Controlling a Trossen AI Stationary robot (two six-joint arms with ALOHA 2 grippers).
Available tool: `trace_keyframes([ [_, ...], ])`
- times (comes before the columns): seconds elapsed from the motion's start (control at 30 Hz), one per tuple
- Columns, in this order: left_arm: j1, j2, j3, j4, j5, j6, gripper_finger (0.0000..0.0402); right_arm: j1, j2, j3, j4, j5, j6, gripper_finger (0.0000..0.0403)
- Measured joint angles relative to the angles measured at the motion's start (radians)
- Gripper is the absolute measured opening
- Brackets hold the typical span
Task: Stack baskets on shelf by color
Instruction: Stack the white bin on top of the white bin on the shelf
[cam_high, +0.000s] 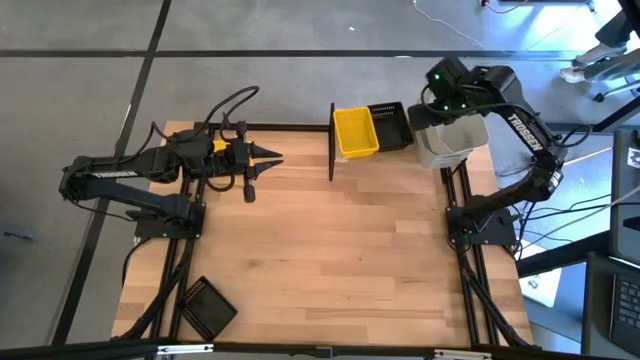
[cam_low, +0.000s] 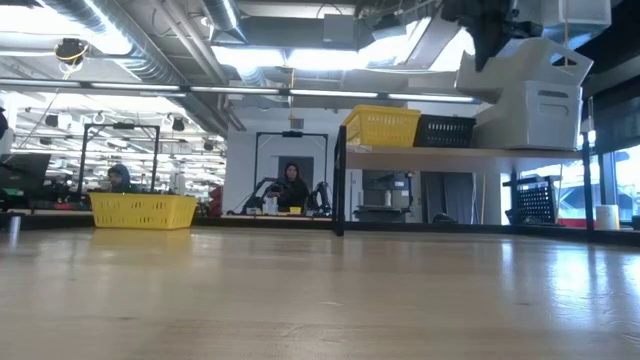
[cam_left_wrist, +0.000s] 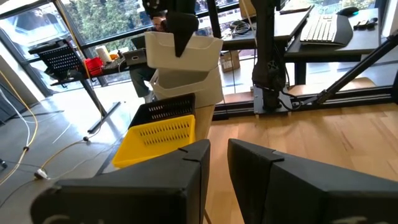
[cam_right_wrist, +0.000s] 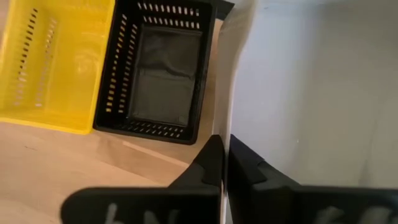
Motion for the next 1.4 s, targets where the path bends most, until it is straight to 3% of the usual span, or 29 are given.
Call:
trace_keyframes([
  [1.03, 0.0, 0.0, 0.0, 0.0, 0.0, -0.001, 0.0049, -0.001, 0.026, -0.021, -0.006, 0.003, 0.05, 0.0],
  [1.2, 0.0, 0.0, 0.0, -0.001, -0.085, 0.0, 0.0049, -0.001, 0.058, -0.021, -0.007, 0.003, 0.046, 0.0],
  [1.4, -0.001, 0.0, 0.0, -0.001, -0.087, 0.008, 0.0049, -0.001, 0.088, -0.021, -0.006, 0.003, 0.045, 0.0],
])
